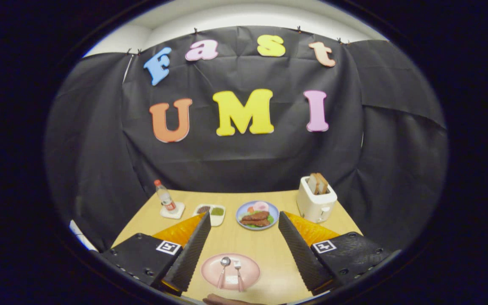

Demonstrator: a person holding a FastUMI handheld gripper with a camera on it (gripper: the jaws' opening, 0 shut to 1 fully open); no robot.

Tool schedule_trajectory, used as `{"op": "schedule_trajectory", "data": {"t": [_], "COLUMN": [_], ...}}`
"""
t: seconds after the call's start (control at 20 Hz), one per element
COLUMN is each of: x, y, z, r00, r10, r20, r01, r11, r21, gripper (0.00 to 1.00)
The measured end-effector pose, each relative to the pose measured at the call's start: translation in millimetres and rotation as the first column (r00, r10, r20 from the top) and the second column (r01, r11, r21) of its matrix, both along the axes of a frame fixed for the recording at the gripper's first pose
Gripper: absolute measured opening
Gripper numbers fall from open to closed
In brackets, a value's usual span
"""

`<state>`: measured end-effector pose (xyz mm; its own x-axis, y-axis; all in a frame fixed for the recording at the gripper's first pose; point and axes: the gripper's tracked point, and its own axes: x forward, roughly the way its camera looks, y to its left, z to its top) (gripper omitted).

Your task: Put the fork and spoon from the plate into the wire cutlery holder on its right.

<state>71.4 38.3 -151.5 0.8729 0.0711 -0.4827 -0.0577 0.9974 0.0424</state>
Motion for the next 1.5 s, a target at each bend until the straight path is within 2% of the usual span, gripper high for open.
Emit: {"op": "schedule_trajectory", "data": {"t": [0.3, 0.4, 0.6, 0.85, 1.2, 1.4, 1.45, 1.5], "x": [-9, -17, -37, -47, -61, -57, -56, -53], "y": [14, 18, 22, 14, 24, 21, 20, 20], "z": [-114, -152, -220, -269, -311, -328, -330, -334], "r00": [0.977, 0.958, 0.898, 0.854, 0.818, 0.818, 0.823, 0.825], "r10": [-0.003, -0.011, -0.030, -0.044, -0.029, -0.023, -0.028, -0.023], "r20": [-0.213, -0.287, -0.438, -0.519, -0.574, -0.575, -0.568, -0.564], "r01": [-0.017, -0.021, -0.033, -0.058, -0.062, -0.072, -0.070, -0.070], "r11": [0.996, 0.994, 0.990, 0.982, 0.988, 0.987, 0.986, 0.987], "r21": [-0.092, -0.108, -0.136, -0.179, -0.139, -0.143, -0.150, -0.142], "gripper": [0.97, 0.97, 0.96, 0.93, 0.70, 0.49, 0.49, 0.39]}}
